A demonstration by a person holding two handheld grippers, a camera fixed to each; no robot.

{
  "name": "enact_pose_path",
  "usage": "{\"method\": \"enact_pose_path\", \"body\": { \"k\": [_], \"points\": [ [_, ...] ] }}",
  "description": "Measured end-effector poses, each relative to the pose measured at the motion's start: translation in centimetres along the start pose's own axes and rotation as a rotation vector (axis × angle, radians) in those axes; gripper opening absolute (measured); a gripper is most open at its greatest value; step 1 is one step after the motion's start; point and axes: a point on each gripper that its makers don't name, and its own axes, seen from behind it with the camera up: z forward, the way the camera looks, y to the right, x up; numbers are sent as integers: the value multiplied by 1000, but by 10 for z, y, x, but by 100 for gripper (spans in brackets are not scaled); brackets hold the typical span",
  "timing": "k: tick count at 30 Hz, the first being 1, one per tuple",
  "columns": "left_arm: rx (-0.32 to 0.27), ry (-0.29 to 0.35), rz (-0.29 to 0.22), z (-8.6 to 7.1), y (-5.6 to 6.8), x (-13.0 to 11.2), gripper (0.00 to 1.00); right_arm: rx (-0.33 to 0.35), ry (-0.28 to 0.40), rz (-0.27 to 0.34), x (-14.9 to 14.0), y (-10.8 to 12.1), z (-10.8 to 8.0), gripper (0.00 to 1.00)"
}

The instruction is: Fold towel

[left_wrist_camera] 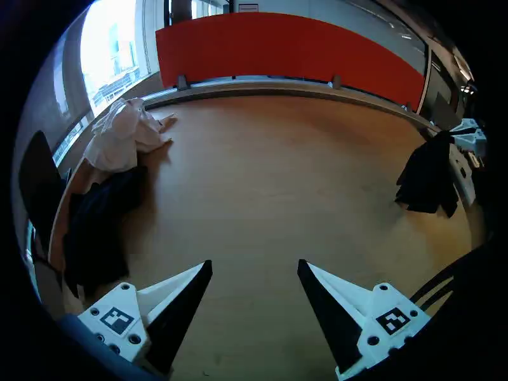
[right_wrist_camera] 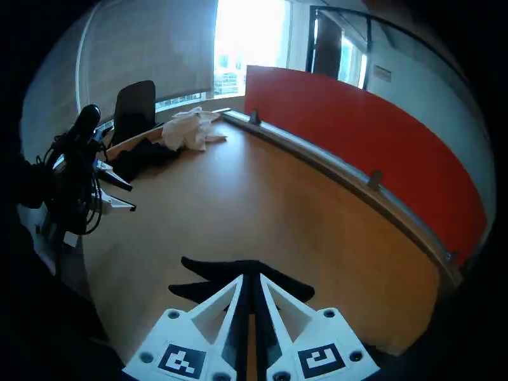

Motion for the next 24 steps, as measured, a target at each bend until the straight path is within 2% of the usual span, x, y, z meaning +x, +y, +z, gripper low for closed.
{"method": "enact_pose_path", "body": {
  "k": [14,24],
  "points": [
    [4,-3,8,1,-1,3,100,-67,2,62,0,85,-10,4],
    [6,-5,10,1,-3,5,100,-122,-30,94,-14,143,-20,4]
  ]
}}
